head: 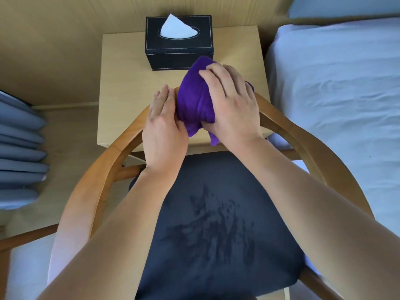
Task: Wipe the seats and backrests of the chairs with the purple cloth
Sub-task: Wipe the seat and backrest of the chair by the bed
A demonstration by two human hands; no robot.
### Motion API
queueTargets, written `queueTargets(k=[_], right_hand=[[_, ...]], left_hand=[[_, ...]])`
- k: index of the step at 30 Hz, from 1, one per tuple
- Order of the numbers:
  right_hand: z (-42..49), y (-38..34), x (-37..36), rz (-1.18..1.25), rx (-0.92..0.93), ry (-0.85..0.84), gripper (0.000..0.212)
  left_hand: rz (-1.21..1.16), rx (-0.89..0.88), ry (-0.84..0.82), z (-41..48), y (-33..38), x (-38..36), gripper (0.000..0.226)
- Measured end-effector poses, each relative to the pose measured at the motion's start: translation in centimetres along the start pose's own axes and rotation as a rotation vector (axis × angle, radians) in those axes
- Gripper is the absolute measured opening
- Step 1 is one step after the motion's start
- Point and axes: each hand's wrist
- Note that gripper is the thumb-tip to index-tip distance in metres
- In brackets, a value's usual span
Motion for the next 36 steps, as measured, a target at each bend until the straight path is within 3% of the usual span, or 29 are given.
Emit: queueTargets(k=[8,13,22,26,31,36], right_hand=[[-5.4,9.7,1.3,0.119,-0.374,-0.095,0.094],[-5.4,9.5,1.1,0.121,-0.393,-0.092,0.091],[1.9,1.0,1.5,0.038,-0.042,-0.215,0.100],[2.6,-1.7,1.3,-0.031,0.048,-0.226,0.098],[3.0,-7.5,-0.8,-0.174,0.291,-0.279,0.093],[0.7,-13.7,-4.4,-0.229,0.461,-0.312,0.081]], left_hand=[[0.112,-0.220,-0.043,-0.5,4.1,-2.1,0.053],[0.029,-0.197,-0.025,0.2,3.3,-1.7,0.053],[-0.151,-0.228,-0.052,1.0,-0.2,2.0,0.043],[-0.075,-0.115,-0.039,-0.8,-3.1,3.7,0.043],[0.028,0.051,-0.031,-4.0,-7.4,5.8,0.042],[0.087,0.172,-0.015,-6.2,-10.7,8.0,0.021]])
Point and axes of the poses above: each hand's wrist, its own z-axis towards the middle knuckle, its own x-axis out of the back of the hand, y = z × x, and after that the axes turned 4 degrees about -x, right-handed
